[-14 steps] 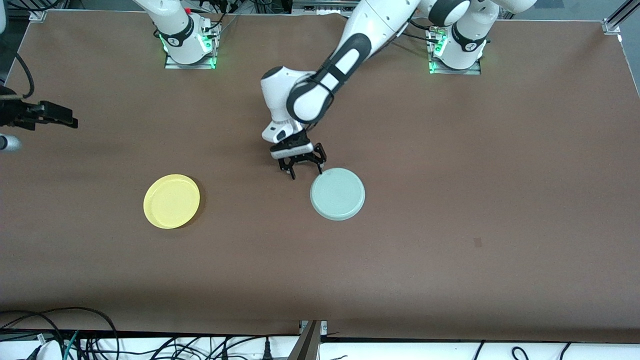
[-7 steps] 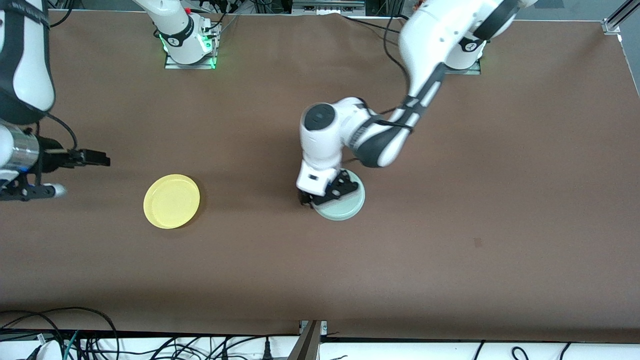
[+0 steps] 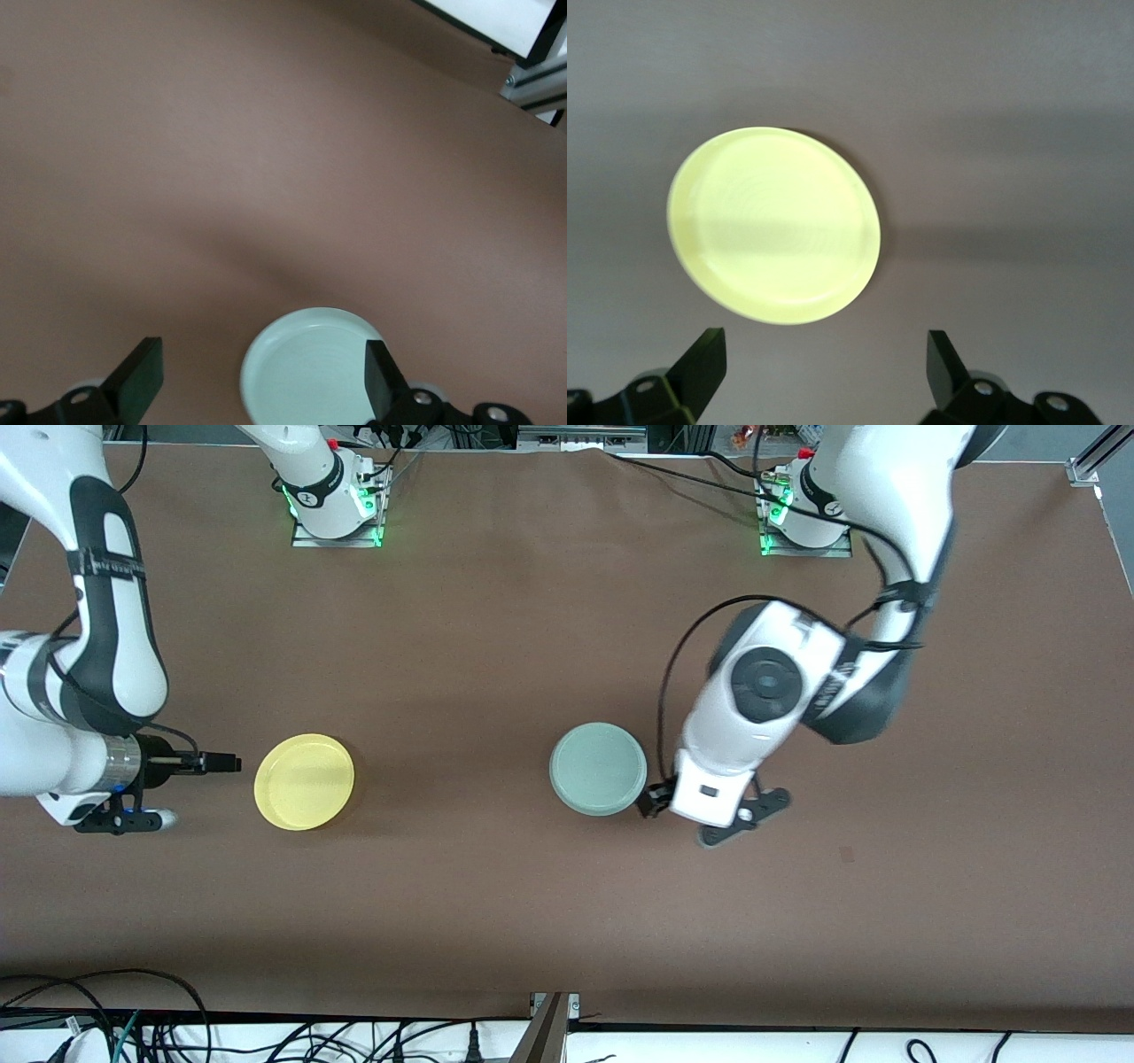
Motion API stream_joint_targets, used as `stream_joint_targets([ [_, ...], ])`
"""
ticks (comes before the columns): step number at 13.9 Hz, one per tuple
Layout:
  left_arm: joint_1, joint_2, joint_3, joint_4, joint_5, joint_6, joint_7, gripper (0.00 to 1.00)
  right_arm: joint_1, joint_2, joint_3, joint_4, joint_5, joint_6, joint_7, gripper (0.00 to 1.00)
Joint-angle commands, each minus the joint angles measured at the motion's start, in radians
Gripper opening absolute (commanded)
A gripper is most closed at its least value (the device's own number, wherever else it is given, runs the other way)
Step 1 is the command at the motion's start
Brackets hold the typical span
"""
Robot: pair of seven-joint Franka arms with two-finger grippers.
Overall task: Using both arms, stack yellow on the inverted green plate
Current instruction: 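Grasp the yellow plate rim with the right gripper while the left gripper retracts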
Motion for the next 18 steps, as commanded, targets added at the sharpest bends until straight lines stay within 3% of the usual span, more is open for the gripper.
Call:
stream_joint_targets([
  [1, 0.102, -0.102, -0.014, -0.023, -0.079, -0.125, 0.194, 1.00, -0.018, 0.019, 0.009, -0.068, 0.045, 0.095, -0.003, 1.00],
  [4, 0.194, -0.190, -0.013, -0.033, -0.119, -0.247, 0.407, 1.00, -0.018, 0.030, 0.010, -0.167, 0.051, 0.259, -0.041, 1.00],
  [8, 0.262, -0.306, -0.007, -0.058, -0.123, -0.409, 0.589, 1.00, -0.018, 0.039, 0.016, -0.237, 0.053, 0.359, -0.043, 1.00],
  [11, 0.323, -0.464, 0.013, -0.208, -0.117, -0.417, 0.734, 1.00, -0.018, 0.039, 0.018, -0.273, 0.066, 0.372, -0.053, 1.00],
  [16, 0.199, -0.630, 0.358, -0.436, -0.116, -0.336, 0.970, 1.00, -0.037, 0.042, 0.015, -0.317, 0.168, 0.386, -0.170, 0.98],
  [18, 0.198, -0.658, 0.418, -0.522, -0.116, -0.250, 1.036, 1.00, -0.051, 0.049, 0.015, -0.322, 0.168, 0.386, -0.202, 0.70],
])
